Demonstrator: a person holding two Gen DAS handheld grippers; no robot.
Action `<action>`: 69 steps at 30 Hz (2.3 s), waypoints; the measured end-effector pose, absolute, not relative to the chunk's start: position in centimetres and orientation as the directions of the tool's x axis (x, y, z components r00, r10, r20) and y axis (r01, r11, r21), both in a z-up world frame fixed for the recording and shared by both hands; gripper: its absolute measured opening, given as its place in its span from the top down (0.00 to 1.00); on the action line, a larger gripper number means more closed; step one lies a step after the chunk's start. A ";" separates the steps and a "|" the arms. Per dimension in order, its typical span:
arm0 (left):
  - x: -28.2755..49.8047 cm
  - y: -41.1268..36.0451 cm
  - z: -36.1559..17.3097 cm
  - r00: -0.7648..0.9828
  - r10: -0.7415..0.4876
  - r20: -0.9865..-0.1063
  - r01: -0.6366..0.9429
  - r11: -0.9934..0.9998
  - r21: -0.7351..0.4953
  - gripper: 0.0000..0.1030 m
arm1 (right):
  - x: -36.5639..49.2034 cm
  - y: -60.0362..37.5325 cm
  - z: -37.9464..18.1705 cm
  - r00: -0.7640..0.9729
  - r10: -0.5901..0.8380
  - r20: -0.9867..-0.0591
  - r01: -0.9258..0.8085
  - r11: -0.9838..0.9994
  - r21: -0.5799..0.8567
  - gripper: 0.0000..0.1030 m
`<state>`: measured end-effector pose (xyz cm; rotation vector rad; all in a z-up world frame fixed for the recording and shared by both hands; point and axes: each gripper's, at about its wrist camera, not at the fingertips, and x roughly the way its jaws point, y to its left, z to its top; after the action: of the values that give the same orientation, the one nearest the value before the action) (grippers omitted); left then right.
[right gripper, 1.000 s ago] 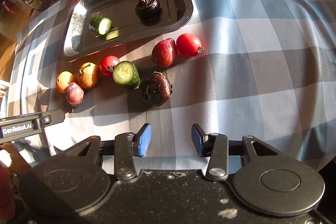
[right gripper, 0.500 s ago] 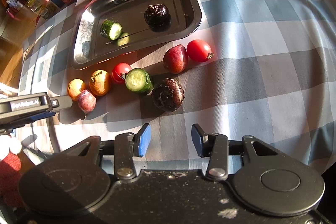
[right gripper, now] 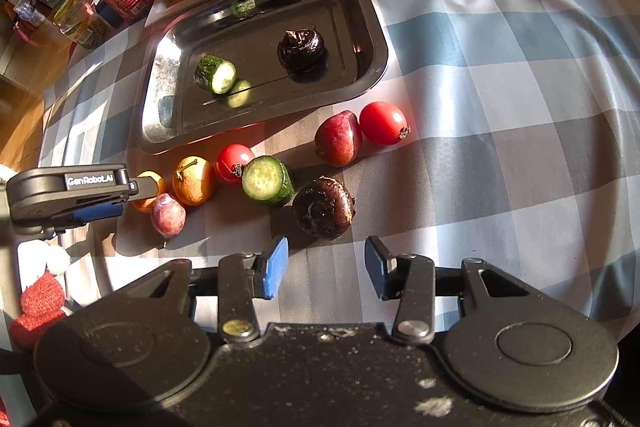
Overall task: Organize fruits
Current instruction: 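Grasp an orange with the left gripper while the right gripper grasps another passion fruit, then lift the orange and passion fruit and carry both over the steel tray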
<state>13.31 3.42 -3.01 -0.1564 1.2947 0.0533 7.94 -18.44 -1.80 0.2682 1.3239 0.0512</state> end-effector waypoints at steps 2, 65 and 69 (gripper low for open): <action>13.5 3.4 -3.2 0.268 -0.048 -0.962 -0.127 0.988 -0.085 0.45 | 8.2 -18.0 -2.0 0.253 0.190 -0.949 0.098 0.970 0.220 0.56; 10.4 1.6 -0.7 0.263 -0.189 -0.946 -0.003 0.981 -0.196 0.53 | 9.6 -15.9 -5.8 0.286 0.074 -0.955 -0.017 0.997 0.072 0.54; 10.4 1.7 -0.8 0.265 -0.183 -0.947 -0.004 0.982 -0.191 0.53 | 9.3 -15.2 -6.3 0.308 0.044 -0.950 -0.034 0.999 0.036 0.54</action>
<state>10.39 1.69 -0.77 -0.1663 1.2989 -0.1219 9.31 -15.22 -6.34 0.0096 1.2571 0.0515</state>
